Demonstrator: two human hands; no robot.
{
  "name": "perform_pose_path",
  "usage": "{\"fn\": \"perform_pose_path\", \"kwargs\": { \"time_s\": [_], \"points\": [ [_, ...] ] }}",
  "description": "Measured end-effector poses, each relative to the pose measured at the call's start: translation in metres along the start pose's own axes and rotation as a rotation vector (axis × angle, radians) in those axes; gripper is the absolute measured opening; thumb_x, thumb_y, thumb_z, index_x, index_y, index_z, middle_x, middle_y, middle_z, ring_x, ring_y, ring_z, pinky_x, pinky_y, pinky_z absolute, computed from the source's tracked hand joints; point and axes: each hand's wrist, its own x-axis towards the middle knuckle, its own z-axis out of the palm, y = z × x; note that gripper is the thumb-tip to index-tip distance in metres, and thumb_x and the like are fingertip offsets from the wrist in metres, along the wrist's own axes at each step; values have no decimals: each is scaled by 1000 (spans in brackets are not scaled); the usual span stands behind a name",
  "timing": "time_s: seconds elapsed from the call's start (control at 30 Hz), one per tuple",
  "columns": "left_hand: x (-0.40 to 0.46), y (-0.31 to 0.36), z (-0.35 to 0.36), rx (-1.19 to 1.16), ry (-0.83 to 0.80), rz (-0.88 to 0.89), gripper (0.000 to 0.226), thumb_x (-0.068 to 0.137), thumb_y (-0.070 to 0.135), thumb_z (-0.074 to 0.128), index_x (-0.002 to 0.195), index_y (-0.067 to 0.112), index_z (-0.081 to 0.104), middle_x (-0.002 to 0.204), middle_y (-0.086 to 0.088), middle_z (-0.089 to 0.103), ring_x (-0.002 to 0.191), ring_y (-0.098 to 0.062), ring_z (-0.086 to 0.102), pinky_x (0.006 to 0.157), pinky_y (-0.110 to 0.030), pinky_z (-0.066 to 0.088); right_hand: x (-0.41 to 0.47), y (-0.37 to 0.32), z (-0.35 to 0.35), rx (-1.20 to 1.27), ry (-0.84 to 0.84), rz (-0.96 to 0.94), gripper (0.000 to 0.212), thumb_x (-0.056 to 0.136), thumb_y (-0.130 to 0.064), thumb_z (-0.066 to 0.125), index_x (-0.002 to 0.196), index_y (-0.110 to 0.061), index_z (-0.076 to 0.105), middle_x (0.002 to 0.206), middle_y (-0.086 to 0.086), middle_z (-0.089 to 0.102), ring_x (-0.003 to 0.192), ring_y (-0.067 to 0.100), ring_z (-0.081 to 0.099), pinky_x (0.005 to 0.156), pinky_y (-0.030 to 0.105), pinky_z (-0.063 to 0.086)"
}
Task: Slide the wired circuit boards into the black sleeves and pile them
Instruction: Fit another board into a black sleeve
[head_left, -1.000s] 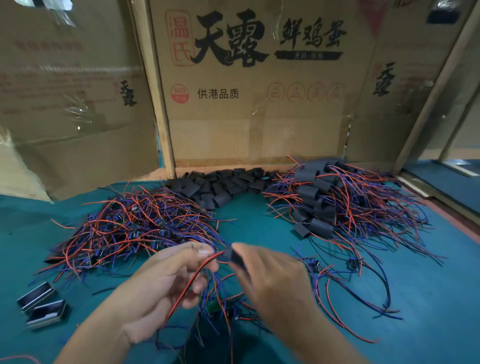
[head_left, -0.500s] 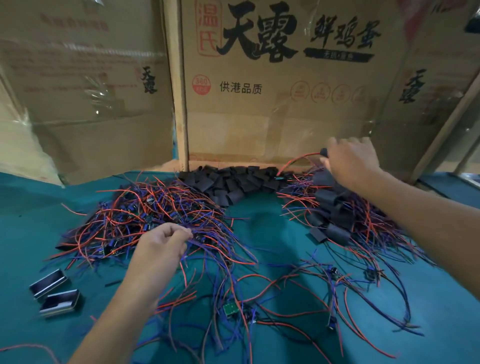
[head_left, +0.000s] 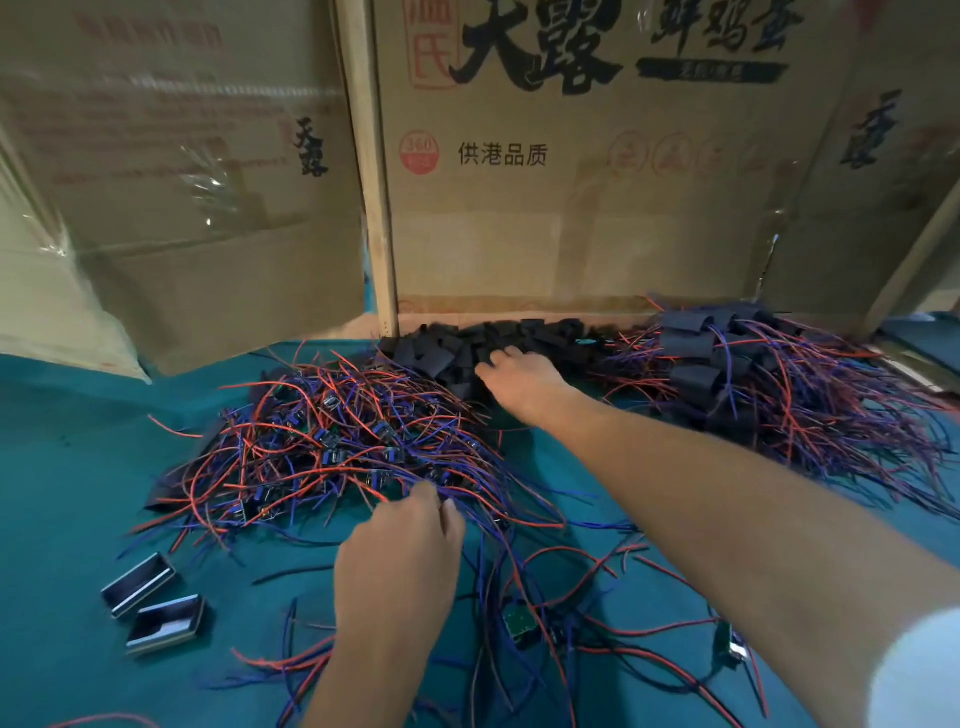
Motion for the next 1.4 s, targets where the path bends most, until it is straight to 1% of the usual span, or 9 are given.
{"fn": "perform_pose_path", "kwargs": {
  "time_s": [0.2, 0.37, 0.5, 0.67, 0.8, 0.9, 1.13, 1.3, 1.4],
  "points": [
    [-1, 4, 2, -3, -3, 40, 29, 103, 45, 34, 86, 23, 44, 70, 3, 52, 70, -25, 62, 59, -35, 51, -31, 16, -8, 56, 218, 43, 26, 95, -20, 54, 119, -11, 52, 120, 12, 55, 114, 31, 53, 89, 41, 44],
    [4, -8, 9, 23, 70, -32, 27, 102, 43, 39, 85, 22, 41, 75, -1, 56, 76, -29, 65, 57, -33, 39, -108, 5, -27, 1540, 246, 311, 21, 92, -7, 53, 78, -12, 39, 84, 23, 68, 71, 28, 72, 62, 42, 58],
    [6, -12, 6, -68, 145, -33, 25, 101, 39, 45, 84, 20, 48, 70, 0, 55, 67, -30, 56, 56, -34, 38, -174, -19, -27, 2068, 131, 254, 27, 91, 8, 44, 75, -13, 38, 65, 12, 43, 50, 23, 48, 41, 30, 46],
    [33, -41, -25, -196, 401, 10, 5, 95, 17, 58, 90, 15, 58, 84, -3, 62, 81, -28, 55, 66, -37, 40, -224, -29, -14, 1919, 46, 127, 4, 93, -1, 53, 94, -4, 50, 60, 6, 36, 47, 17, 32, 39, 23, 28],
    [70, -49, -34, -12, 85, 245, 12, 99, 16, 56, 108, 14, 65, 109, -5, 60, 109, -26, 50, 93, -38, 42, -228, -20, -12, 1827, 125, 171, 29, 95, -28, 61, 79, -6, 52, 55, -3, 29, 46, 12, 22, 43, 22, 22],
    [90, -39, -29, 333, -118, 307, 26, 98, 36, 59, 118, 20, 58, 118, -3, 60, 116, -25, 50, 95, -38, 42, -228, -16, -5, 1801, 108, 210, 30, 93, -39, 62, 82, -11, 57, 57, -5, 30, 46, 10, 24, 43, 19, 24],
    [83, -33, -23, 702, 58, 278, 31, 100, 50, 47, 116, 24, 54, 115, 2, 60, 113, -21, 54, 92, -35, 41, -230, 2, 9, 1733, 172, 299, 47, 77, -67, 58, 87, -21, 63, 59, -10, 35, 49, 7, 31, 52, 23, 28],
    [70, -11, -78, 158, 191, 268, 18, 95, 39, 62, 96, 22, 53, 91, -2, 67, 92, -26, 61, 86, -40, 41, -228, 12, 13, 1779, -58, 264, 55, 75, -65, 46, 122, -40, 58, 71, -7, 43, 56, 4, 35, 55, 20, 28],
    [59, 1, -109, -366, 65, 272, 12, 91, 25, 70, 97, 27, 60, 83, 5, 68, 73, -6, 61, 69, -25, 47, -230, 17, 22, 1795, -85, 202, 63, 82, -66, 52, 139, -46, 38, 84, 5, 33, 68, 16, 29, 60, 30, 29]
  ]
}}
